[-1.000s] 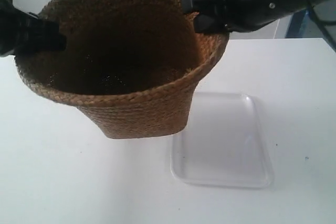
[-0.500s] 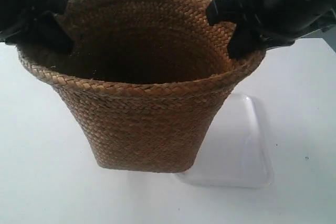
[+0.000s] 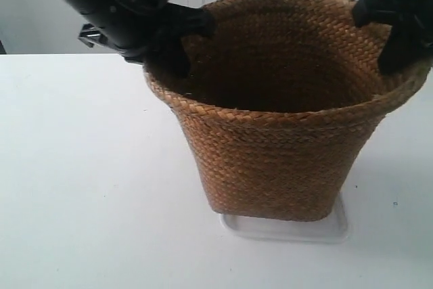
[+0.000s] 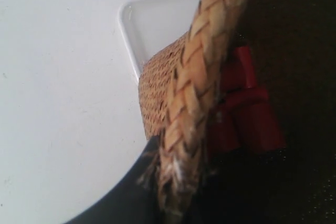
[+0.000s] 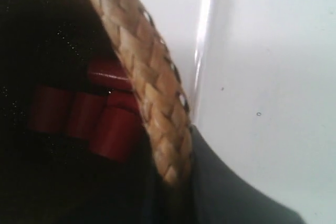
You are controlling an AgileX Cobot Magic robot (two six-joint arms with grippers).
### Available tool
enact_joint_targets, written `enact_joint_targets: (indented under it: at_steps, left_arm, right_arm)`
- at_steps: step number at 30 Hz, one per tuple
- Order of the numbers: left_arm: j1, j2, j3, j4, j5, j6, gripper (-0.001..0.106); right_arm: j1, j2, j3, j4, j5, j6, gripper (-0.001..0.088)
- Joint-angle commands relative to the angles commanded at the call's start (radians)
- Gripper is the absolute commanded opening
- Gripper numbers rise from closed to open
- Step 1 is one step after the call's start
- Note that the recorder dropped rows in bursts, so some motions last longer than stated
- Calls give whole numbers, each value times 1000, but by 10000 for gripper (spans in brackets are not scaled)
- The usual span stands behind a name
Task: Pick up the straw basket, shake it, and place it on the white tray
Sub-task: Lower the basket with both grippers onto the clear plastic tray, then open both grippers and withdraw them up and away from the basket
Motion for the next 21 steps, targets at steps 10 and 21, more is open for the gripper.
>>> enact_joint_targets:
  at_steps: [10, 21]
  left_arm:
    - [0, 100, -29, 2, -51, -7, 0]
    - [0, 123, -37, 19, -49, 6, 0]
  right_arm:
    - [-26, 48, 2, 10, -37, -39, 0]
    - [-26, 107, 3, 10, -33, -41, 0]
